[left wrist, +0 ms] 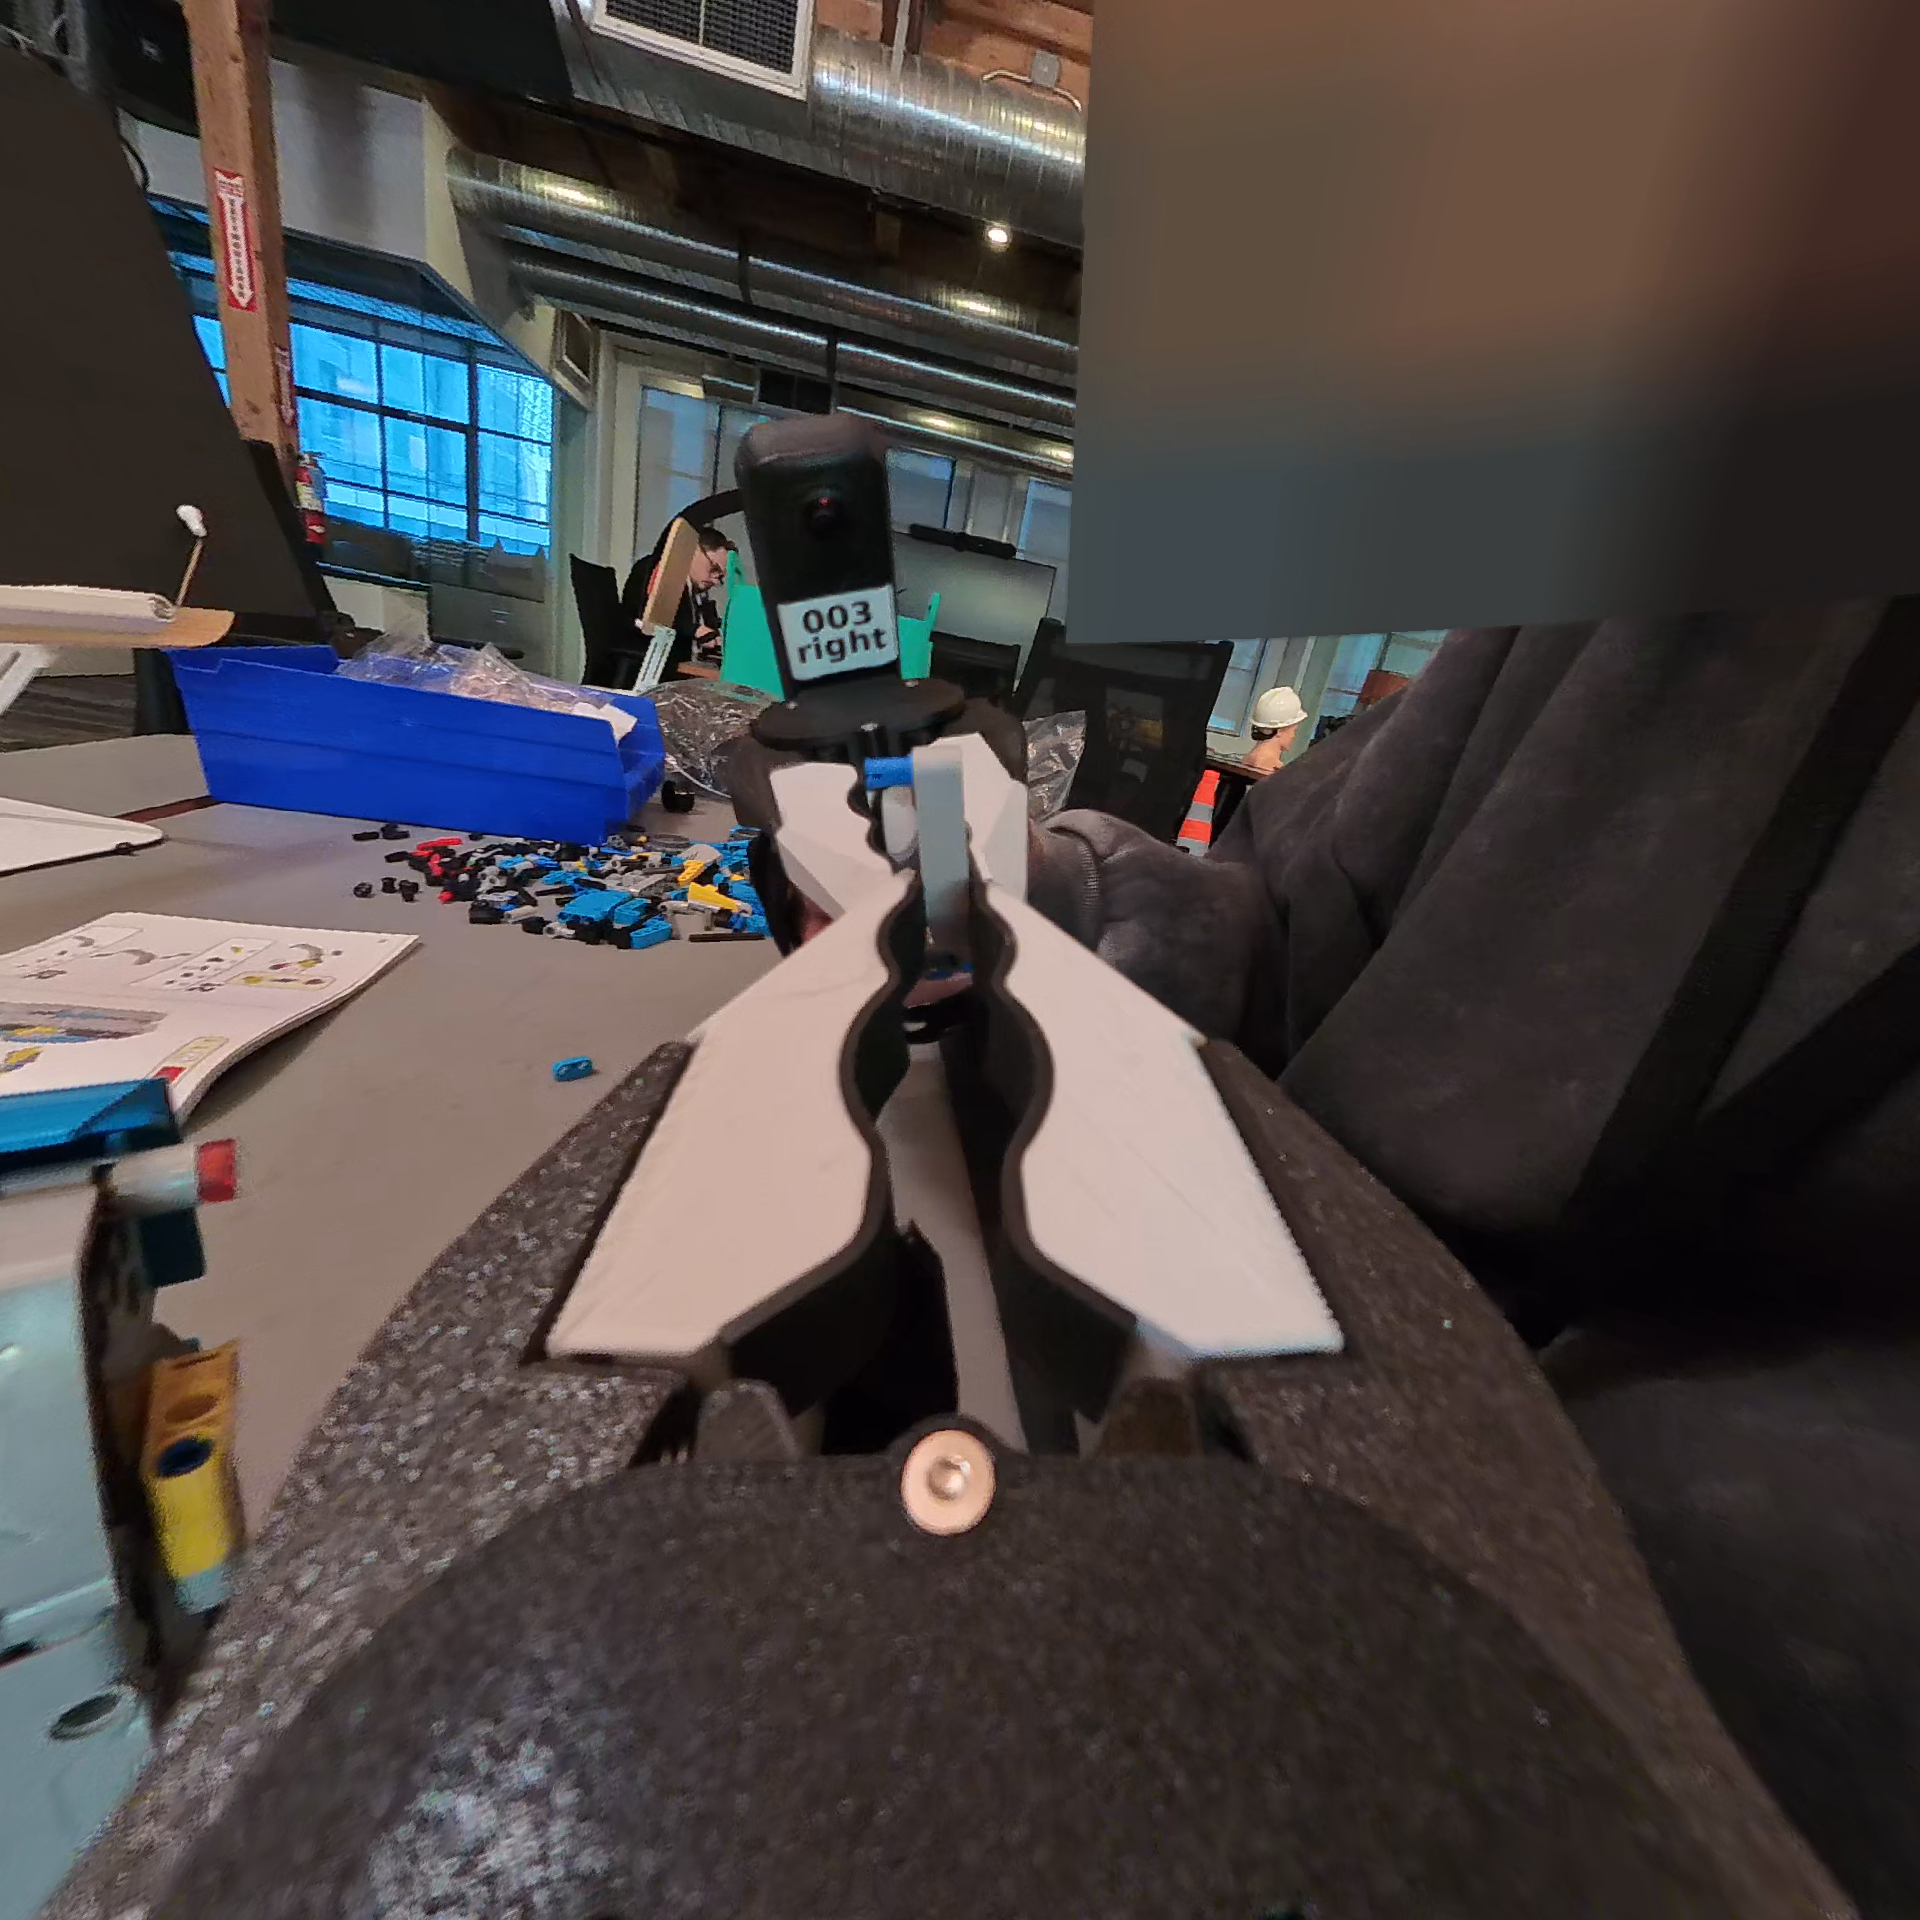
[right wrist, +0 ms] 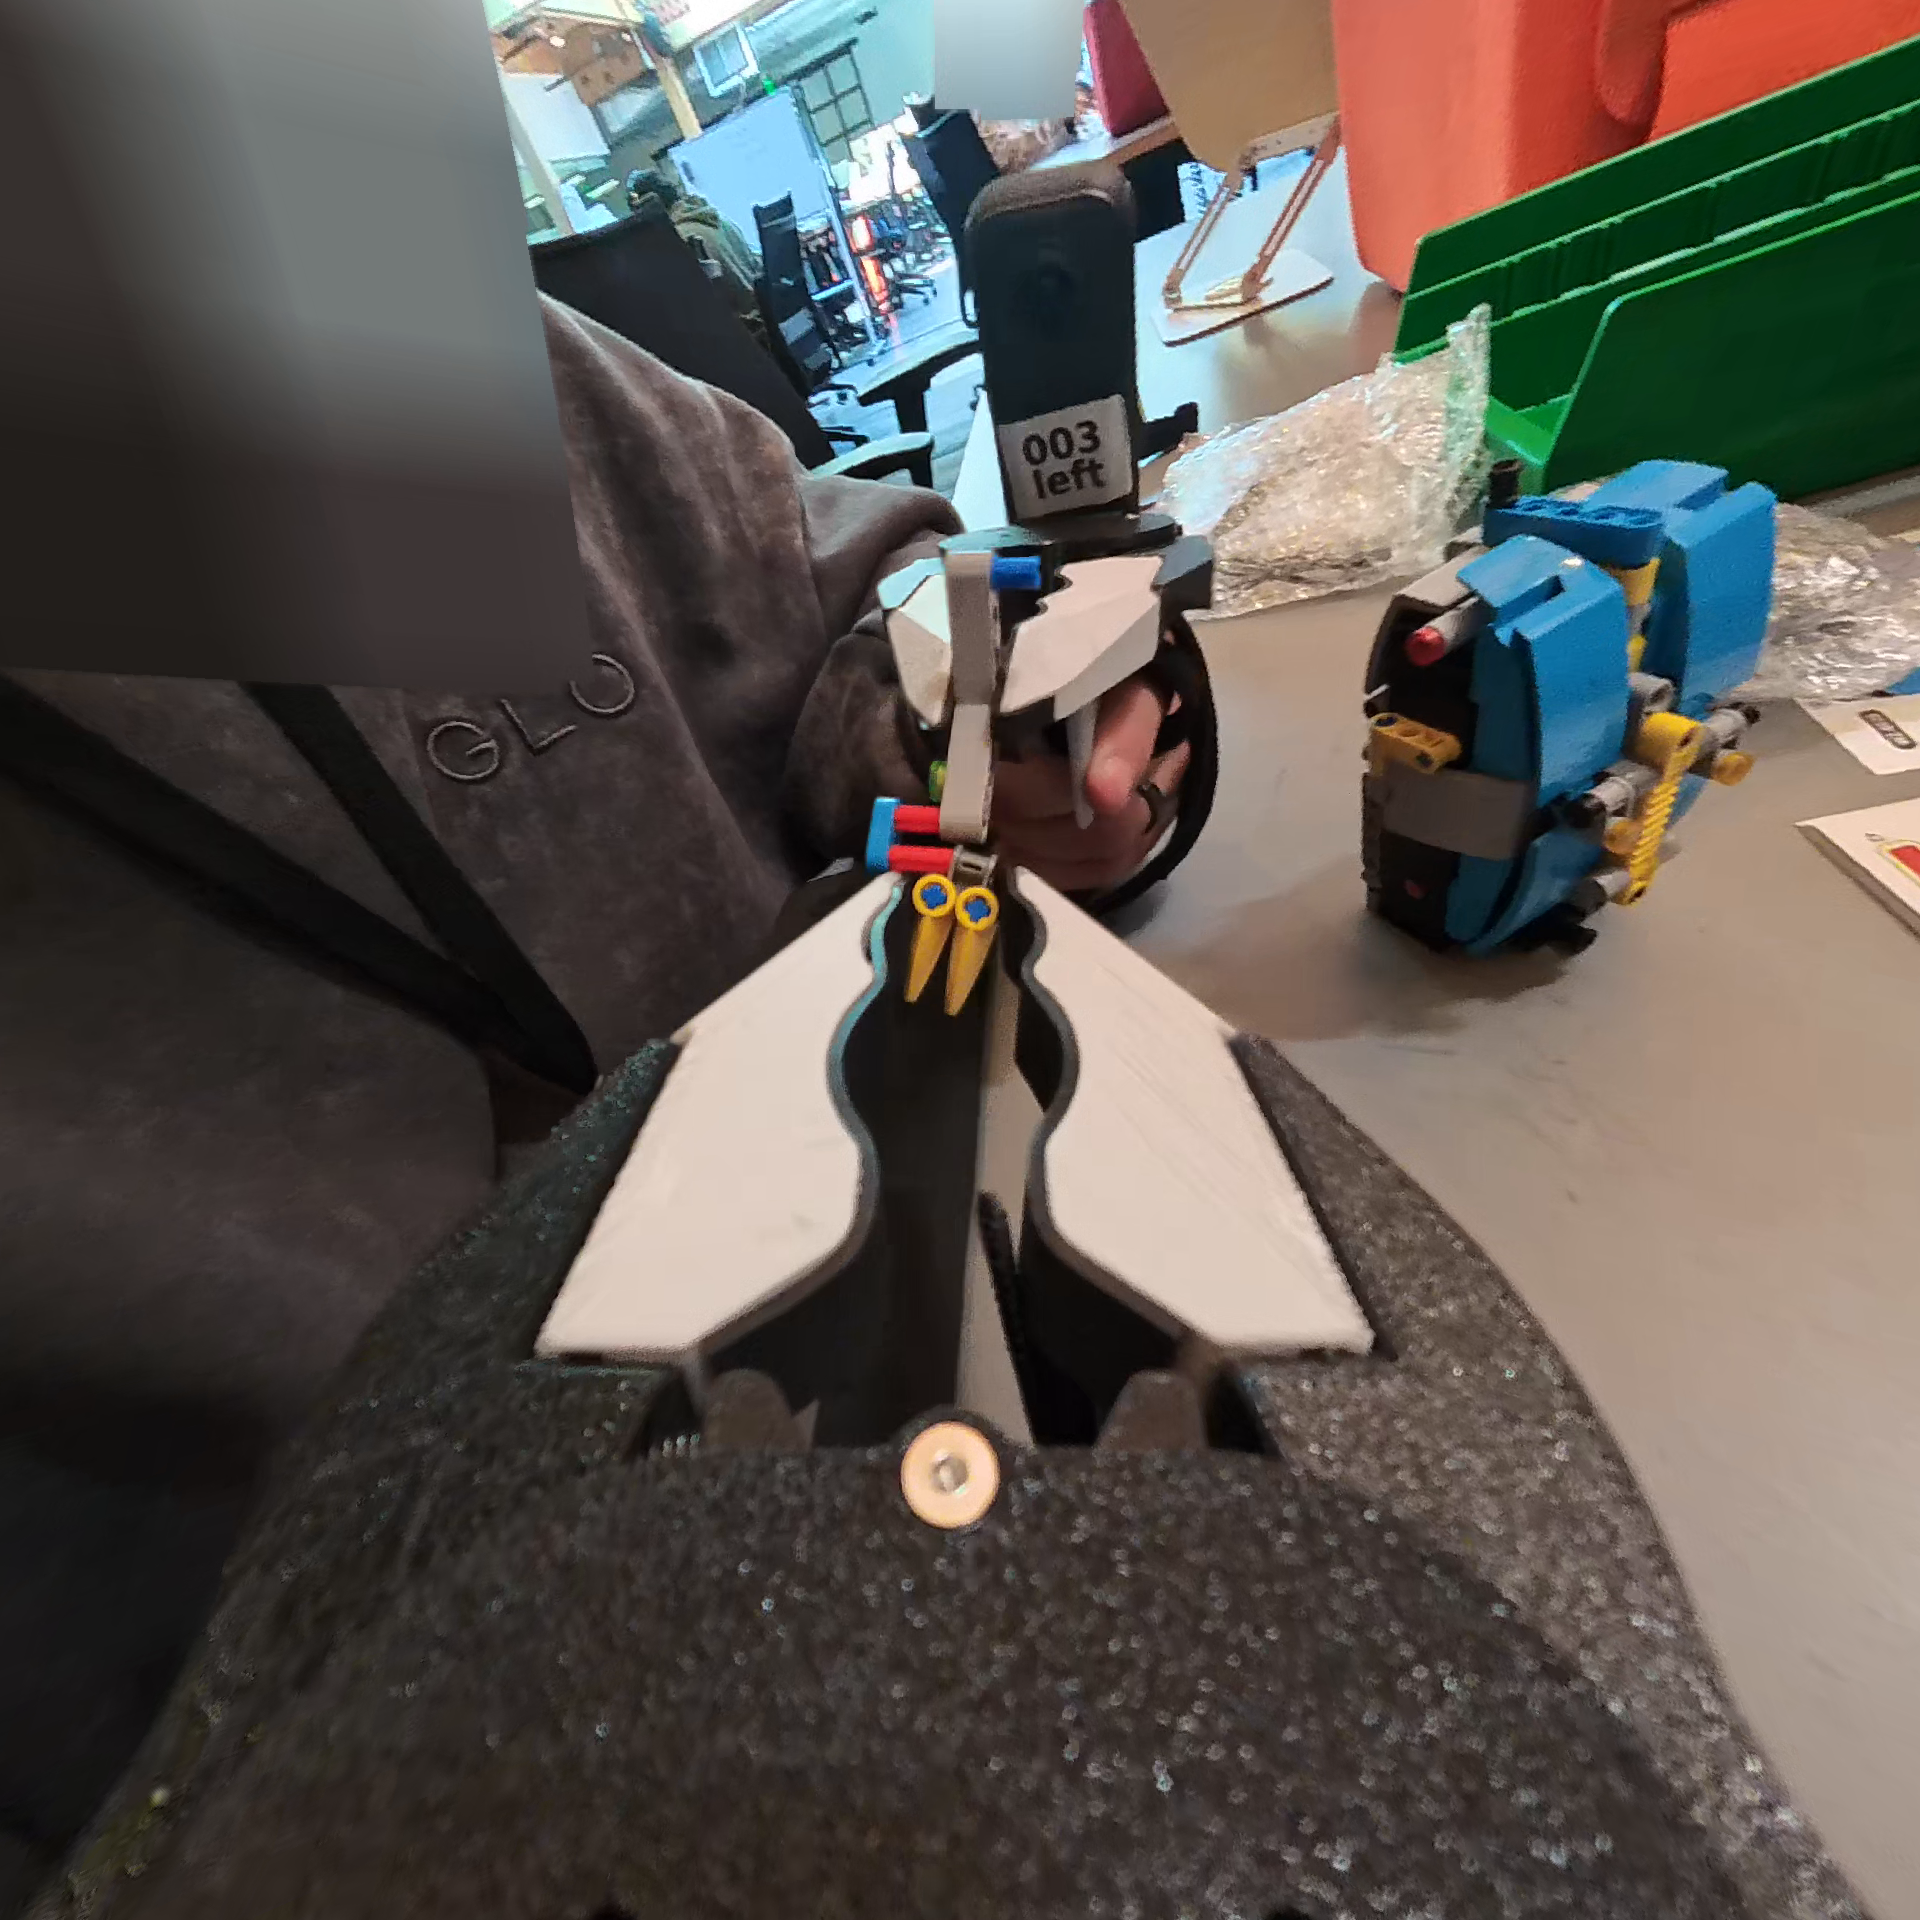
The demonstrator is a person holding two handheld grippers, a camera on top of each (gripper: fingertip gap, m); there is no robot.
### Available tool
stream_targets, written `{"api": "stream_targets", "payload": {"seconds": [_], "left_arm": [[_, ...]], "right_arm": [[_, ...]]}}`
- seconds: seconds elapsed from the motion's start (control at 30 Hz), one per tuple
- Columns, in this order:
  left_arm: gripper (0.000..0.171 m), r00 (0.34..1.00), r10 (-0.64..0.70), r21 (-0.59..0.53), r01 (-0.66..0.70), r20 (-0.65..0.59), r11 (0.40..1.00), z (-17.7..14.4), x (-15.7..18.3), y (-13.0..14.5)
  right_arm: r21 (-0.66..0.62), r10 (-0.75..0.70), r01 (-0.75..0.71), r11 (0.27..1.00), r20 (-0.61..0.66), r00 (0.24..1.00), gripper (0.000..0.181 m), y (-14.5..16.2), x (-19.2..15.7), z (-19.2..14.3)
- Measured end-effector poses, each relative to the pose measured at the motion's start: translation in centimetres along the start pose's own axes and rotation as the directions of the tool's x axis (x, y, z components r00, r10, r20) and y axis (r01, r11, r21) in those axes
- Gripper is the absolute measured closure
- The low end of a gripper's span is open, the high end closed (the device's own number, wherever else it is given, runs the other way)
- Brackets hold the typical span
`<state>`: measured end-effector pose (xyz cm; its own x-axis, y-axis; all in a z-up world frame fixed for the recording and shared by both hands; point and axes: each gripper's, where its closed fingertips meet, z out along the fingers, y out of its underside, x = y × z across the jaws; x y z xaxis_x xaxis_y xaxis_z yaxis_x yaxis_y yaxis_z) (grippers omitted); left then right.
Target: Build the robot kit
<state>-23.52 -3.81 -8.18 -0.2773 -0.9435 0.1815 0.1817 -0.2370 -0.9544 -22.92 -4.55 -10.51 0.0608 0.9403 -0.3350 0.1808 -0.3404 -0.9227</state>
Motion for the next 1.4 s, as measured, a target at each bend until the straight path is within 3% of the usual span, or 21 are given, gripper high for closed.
{"api": "stream_targets", "payload": {"seconds": [0.2, 0.37, 0.6, 1.4], "left_arm": [[0.165, 0.999, -0.006, -0.001, 0.006, -0.034, 1.0, 0.1, 0.6, 0.1], [0.165, 1.0, 0.003, -0.015, -0.004, -0.021, 1.0, 0.2, 0.4, 0.3], [0.165, 0.997, 0.07, -0.055, -0.07, 0.009, 0.996, 0.4, 0.3, 0.9], [0.165, 0.995, 0.1, -0.089, -0.101, -0.015, 0.991, 0.6, 1.0, 1.6]], "right_arm": [[0.026, -0.04, 0.038, 0.999, 0.104, 0.994, 0.149, 0.1, -1.5, -0.1], [0.016, -0.052, 0.051, 0.999, 0.076, 0.996, 0.143, -0.1, -1.6, -0.1], [-0.074, -0.086, 0.081, 0.994, -0.069, 0.994, 0.156, 0.5, -0.4, 0.4], [-0.171, -0.065, 0.059, 0.984, -0.031, 0.997, 0.158, 1.8, -0.9, 0.9]]}}
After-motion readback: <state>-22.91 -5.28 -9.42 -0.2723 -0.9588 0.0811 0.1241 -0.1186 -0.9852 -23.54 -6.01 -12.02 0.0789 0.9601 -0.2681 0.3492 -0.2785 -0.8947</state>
